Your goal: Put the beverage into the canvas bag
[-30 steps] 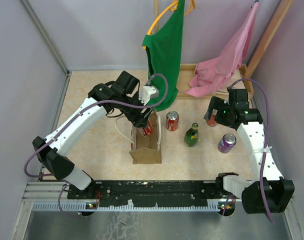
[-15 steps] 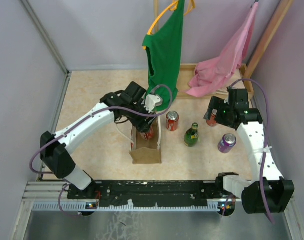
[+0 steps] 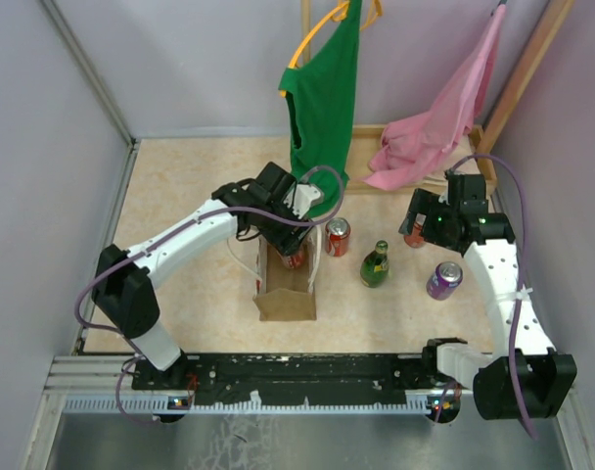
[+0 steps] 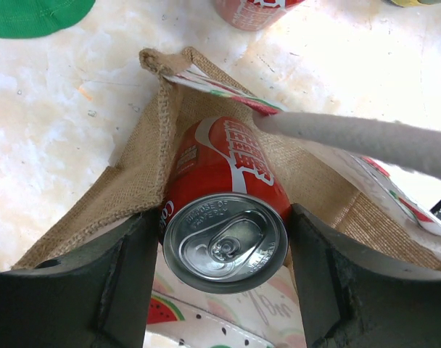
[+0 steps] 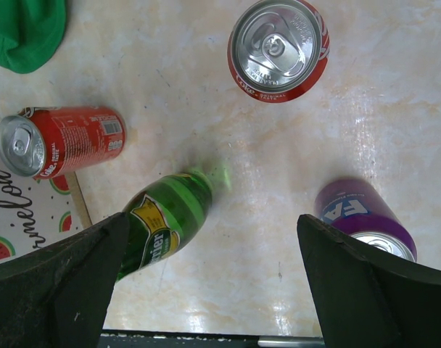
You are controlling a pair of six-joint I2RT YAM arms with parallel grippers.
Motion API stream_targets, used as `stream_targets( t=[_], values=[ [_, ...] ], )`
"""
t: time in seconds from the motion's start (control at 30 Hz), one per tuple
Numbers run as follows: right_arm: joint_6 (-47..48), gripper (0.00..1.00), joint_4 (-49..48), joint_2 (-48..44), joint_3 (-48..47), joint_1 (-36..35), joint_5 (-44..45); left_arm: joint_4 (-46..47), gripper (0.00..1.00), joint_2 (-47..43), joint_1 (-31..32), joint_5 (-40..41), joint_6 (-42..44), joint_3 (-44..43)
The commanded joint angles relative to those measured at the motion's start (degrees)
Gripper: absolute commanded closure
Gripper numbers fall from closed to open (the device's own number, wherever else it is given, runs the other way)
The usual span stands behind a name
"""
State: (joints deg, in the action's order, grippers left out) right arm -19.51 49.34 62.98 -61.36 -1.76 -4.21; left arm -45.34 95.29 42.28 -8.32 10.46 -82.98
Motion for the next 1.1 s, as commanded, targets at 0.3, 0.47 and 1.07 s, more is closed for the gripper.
stream_targets(
  t=[0.3, 0.47, 1.07],
  values=[
    [1.4, 0.02, -0.4, -1.8, -1.7, -0.3, -1.8, 6.9, 1.00, 1.5, 0.3, 3.2, -1.7, 2.3],
    [2.2, 0.07, -0.9, -1.9, -4.7, -0.4, -6.5, 7.5, 1.00, 2.0, 0.3, 3.9, -2.4, 2.7],
    [1.2, 0.06, -1.1, -2.3, -2.8, -0.4, -6.7, 11.0, 1.00, 3.4, 0.3, 3.7, -6.2, 3.0]
  ],
)
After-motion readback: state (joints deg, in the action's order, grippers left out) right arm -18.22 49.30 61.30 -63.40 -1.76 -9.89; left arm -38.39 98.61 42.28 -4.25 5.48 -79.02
